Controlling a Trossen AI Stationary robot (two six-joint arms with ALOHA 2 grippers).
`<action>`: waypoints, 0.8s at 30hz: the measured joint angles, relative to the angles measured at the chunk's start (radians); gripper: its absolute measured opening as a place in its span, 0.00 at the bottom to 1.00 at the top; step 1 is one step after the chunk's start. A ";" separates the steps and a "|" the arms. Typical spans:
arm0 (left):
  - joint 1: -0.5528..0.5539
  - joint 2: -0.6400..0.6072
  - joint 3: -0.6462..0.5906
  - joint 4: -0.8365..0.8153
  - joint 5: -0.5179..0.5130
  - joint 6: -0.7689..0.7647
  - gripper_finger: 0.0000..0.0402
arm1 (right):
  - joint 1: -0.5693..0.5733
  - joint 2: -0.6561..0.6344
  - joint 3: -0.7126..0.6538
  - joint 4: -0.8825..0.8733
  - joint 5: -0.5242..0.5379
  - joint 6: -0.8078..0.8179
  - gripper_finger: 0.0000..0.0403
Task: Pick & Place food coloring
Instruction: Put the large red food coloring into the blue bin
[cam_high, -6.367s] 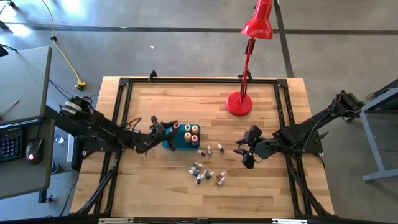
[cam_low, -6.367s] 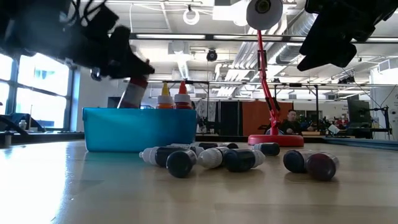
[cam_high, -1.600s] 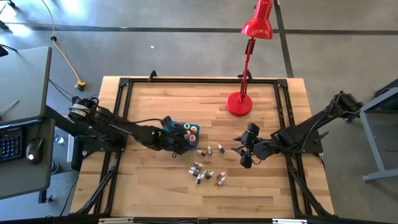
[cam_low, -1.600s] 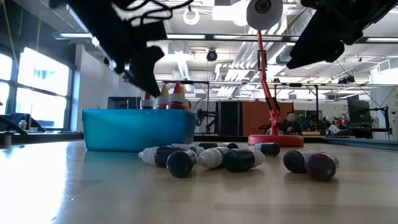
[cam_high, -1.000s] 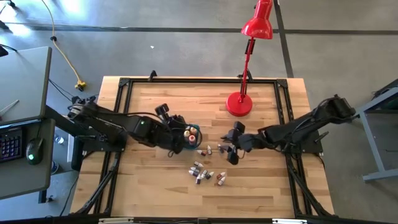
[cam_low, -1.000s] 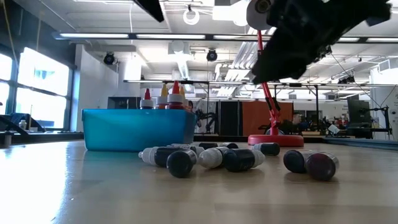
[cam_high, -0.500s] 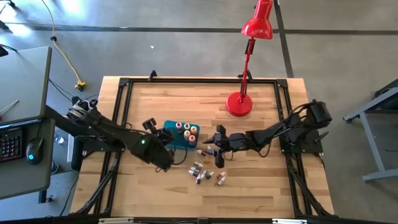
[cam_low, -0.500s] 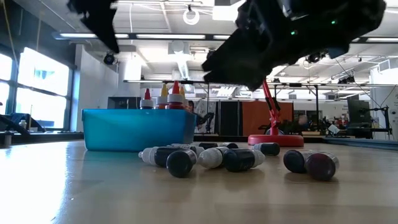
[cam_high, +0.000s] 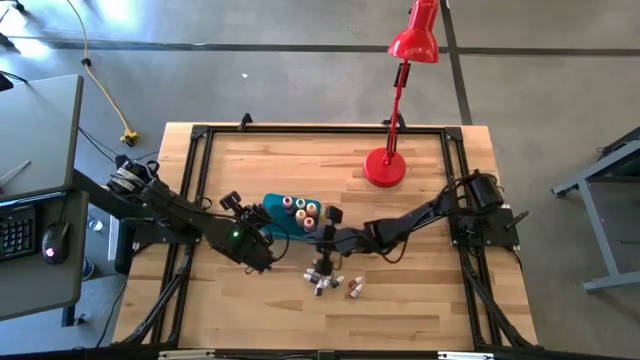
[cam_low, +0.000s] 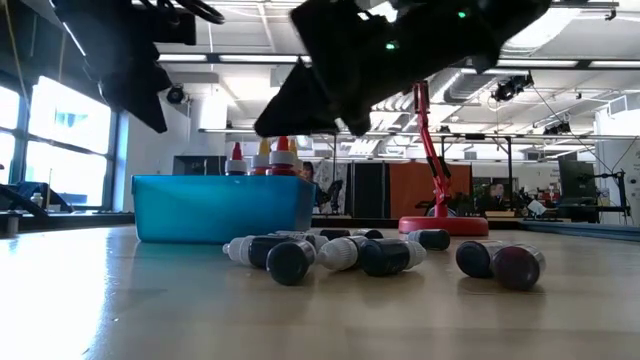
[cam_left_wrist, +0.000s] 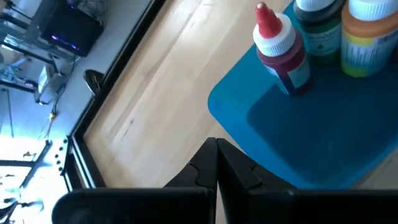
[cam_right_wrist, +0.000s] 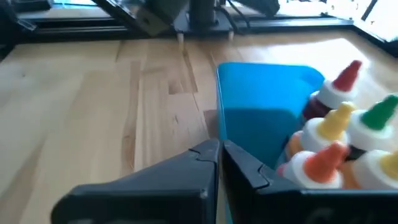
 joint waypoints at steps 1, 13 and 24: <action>0.001 0.000 0.000 0.002 -0.003 0.007 0.00 | -0.004 0.012 0.023 -0.025 -0.003 0.022 0.04; 0.096 0.001 0.000 0.159 0.013 0.244 0.00 | -0.041 0.042 0.068 -0.131 0.069 0.131 0.00; 0.242 0.001 0.000 0.297 0.088 0.423 0.00 | -0.081 0.042 0.067 -0.172 0.078 0.122 0.00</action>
